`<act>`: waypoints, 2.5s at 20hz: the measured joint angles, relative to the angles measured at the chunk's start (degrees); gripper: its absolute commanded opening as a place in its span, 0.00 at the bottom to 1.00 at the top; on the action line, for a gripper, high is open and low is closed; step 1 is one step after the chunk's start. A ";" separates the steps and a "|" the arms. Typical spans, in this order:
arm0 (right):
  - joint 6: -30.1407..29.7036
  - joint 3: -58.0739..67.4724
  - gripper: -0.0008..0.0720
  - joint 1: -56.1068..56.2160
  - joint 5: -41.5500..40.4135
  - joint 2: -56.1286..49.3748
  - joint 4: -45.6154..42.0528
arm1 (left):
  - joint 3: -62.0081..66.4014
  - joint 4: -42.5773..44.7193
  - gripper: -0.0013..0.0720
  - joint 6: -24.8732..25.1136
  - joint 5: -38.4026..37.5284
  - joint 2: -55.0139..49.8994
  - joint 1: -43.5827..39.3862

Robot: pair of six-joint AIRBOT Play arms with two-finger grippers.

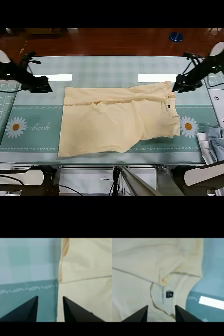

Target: Fold the shirts.

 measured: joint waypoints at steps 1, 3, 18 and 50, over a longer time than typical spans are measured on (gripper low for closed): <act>-0.68 -2.43 0.61 -2.19 0.07 2.32 1.20 | -3.26 -0.81 0.74 0.92 -0.92 2.47 1.86; -2.40 -8.59 0.70 -6.80 -0.55 6.84 4.09 | -11.23 -2.43 0.76 3.34 -1.60 7.13 5.14; -11.39 -41.83 0.74 -21.24 -7.43 21.35 15.82 | -44.85 -3.26 0.76 15.10 -5.84 18.86 11.10; -14.69 -50.97 0.83 -21.42 -7.89 26.01 15.56 | -47.98 -4.24 0.05 2.25 1.77 13.64 -4.46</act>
